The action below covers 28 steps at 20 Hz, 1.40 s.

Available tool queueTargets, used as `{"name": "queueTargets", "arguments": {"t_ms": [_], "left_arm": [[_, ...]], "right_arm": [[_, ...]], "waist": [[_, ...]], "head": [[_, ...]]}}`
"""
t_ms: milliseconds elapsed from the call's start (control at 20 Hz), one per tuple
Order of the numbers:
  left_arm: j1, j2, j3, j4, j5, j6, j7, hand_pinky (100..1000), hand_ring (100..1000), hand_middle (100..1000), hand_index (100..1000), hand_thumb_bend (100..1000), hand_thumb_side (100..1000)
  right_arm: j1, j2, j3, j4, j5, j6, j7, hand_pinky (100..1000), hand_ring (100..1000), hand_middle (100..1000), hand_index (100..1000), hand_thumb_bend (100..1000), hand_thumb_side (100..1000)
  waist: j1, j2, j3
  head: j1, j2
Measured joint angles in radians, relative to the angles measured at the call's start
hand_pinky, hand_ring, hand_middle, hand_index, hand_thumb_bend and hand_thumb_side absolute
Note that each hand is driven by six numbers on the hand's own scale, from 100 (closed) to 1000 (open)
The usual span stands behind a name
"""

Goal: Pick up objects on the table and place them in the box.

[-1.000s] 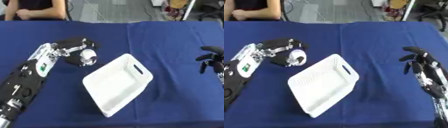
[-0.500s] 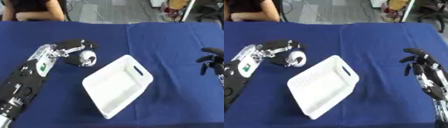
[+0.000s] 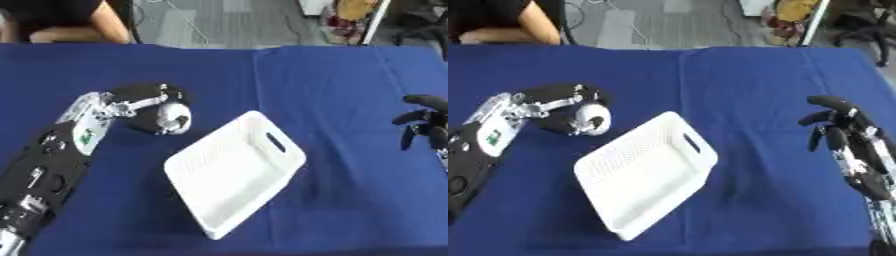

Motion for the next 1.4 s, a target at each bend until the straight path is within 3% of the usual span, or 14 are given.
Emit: {"name": "queueTargets", "arguments": {"t_ms": [400,650,850,1050,1250,1400], "left_arm": [[0.001,-0.005,0.001,0.021,-0.011,-0.005,-0.015,756,774,805,965,912,842],[0.009,-0.008,-0.001,0.024,-0.027,-0.016,-0.061,746,783,843,989,958,791],[0.009,-0.008,-0.001,0.024,-0.036,0.020,-0.103,708,791,899,1000,984,746],[0.010,-0.006,-0.001,0.011,-0.042,0.057,-0.140,617,756,903,1000,952,710],[0.018,0.002,0.000,-0.008,-0.060,0.068,-0.151,442,605,857,1000,733,568],[0.022,0.006,0.000,-0.014,-0.072,0.068,-0.151,197,449,748,956,421,330]], "right_arm": [[0.000,0.000,0.000,0.000,0.000,0.000,0.000,353,676,833,890,100,579],[0.000,0.000,0.000,0.000,0.000,0.000,0.000,353,676,833,891,100,580],[0.000,0.000,0.000,0.000,0.000,0.000,0.000,354,676,833,891,100,580],[0.000,0.000,0.000,0.000,0.000,0.000,0.000,354,676,833,891,100,582],[0.000,0.000,0.000,0.000,0.000,0.000,0.000,353,676,833,891,100,586],[0.000,0.000,0.000,0.000,0.000,0.000,0.000,353,676,833,891,100,587]], "waist": [[0.000,0.002,-0.001],[0.000,0.003,-0.002],[0.000,0.003,-0.002],[0.001,0.003,-0.002],[0.001,0.003,-0.002],[0.001,0.003,-0.002]], "head": [[0.000,0.000],[0.000,0.000],[0.000,0.000],[0.000,0.000],[0.000,0.000],[0.000,0.000]]}}
